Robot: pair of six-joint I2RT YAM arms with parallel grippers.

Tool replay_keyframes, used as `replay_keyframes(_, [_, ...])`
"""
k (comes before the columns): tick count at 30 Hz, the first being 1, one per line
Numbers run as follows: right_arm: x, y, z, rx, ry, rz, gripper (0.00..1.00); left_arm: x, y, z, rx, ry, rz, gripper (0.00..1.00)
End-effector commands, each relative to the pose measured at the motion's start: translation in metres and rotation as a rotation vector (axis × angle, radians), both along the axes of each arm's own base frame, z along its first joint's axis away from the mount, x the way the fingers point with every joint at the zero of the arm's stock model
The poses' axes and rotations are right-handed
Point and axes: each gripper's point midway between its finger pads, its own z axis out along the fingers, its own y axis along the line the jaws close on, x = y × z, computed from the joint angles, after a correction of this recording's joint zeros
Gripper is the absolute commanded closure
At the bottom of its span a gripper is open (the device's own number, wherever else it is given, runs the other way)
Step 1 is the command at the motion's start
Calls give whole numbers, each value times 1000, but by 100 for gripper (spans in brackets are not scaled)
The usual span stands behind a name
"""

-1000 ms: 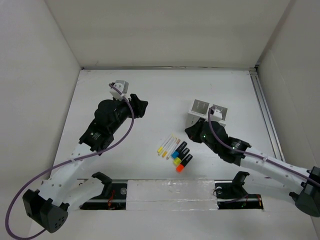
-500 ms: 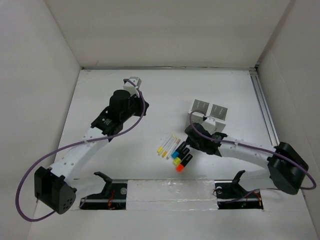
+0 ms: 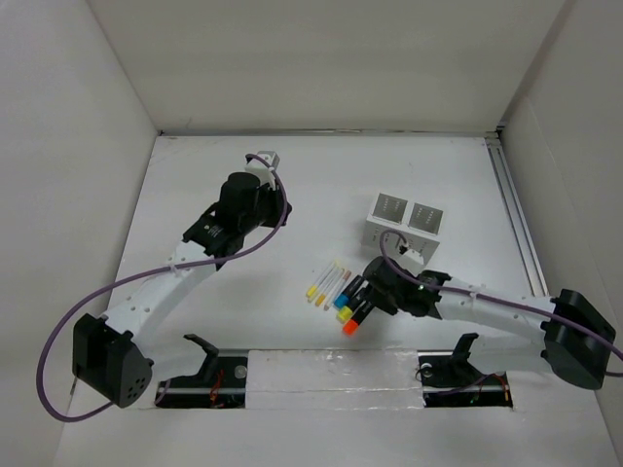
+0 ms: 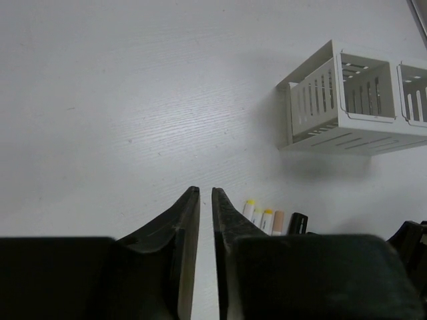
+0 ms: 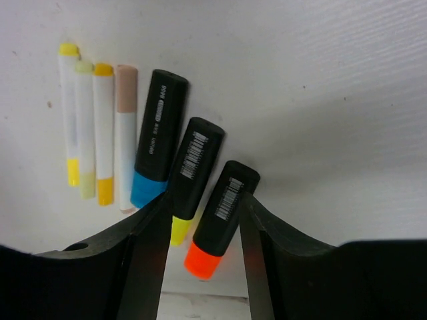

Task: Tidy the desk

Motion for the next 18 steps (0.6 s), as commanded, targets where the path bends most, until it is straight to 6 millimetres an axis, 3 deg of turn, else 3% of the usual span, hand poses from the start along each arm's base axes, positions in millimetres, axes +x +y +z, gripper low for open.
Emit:
replay_keyframes(1, [-23,1,-15,-19,92,35,50,1,-1,32,-44,-75,-7,88])
replay_keyframes(3, [-25,-5,-21,-57,108,33,49,0,-1,37,-53,-91,-10,82])
replay_keyframes(13, [-19,8,-37,-84,117,79,51,-1,-3,34,-53,-81,-25,81])
replay_keyframes(18, [-20,6,-44,-116,141,71,63,-1,-2,36,-56,-88,-22,81])
